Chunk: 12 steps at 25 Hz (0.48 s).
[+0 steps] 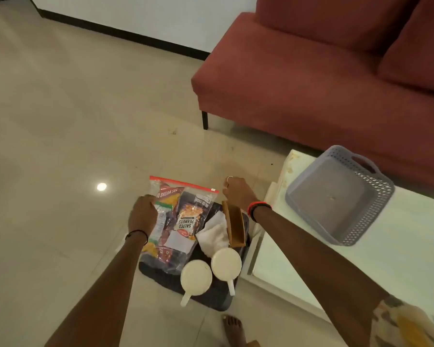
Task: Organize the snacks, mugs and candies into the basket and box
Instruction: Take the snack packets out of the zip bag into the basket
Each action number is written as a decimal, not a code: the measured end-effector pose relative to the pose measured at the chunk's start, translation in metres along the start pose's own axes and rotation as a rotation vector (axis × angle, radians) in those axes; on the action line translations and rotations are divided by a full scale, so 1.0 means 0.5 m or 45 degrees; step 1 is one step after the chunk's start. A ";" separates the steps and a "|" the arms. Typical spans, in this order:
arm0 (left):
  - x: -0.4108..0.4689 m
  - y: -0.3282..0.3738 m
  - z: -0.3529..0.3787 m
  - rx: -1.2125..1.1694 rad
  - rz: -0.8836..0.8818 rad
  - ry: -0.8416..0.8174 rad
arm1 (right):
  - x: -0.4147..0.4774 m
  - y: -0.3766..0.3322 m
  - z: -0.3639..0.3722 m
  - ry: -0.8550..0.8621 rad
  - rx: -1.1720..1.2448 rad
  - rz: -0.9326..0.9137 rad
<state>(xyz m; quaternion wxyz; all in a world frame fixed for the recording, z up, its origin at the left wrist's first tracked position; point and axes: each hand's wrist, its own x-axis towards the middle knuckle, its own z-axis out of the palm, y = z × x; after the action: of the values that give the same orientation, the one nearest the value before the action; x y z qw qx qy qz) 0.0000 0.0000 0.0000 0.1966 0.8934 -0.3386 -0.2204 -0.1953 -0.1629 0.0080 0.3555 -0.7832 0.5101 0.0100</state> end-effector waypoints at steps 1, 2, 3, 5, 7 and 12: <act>0.020 -0.016 0.012 0.053 -0.034 0.051 | 0.030 0.008 0.014 -0.022 -0.004 -0.004; 0.037 -0.028 0.023 0.125 -0.067 0.087 | 0.051 0.010 0.022 -0.064 -0.020 -0.008; 0.056 -0.048 0.040 0.185 -0.121 0.081 | 0.078 0.015 0.032 -0.124 -0.027 0.021; 0.084 -0.082 0.069 0.233 -0.249 -0.010 | 0.124 0.018 0.050 -0.241 -0.078 0.068; 0.110 -0.109 0.093 0.231 -0.322 -0.079 | 0.157 0.017 0.070 -0.331 -0.077 0.071; 0.136 -0.125 0.114 0.145 -0.358 0.058 | 0.202 0.011 0.100 -0.431 -0.072 0.014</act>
<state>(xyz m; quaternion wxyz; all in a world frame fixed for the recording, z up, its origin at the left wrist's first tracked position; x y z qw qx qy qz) 0.0483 -0.0151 -0.0961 0.1204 0.9465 -0.2175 -0.2059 -0.1341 -0.2159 -0.0704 0.4139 -0.7773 0.4467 0.1579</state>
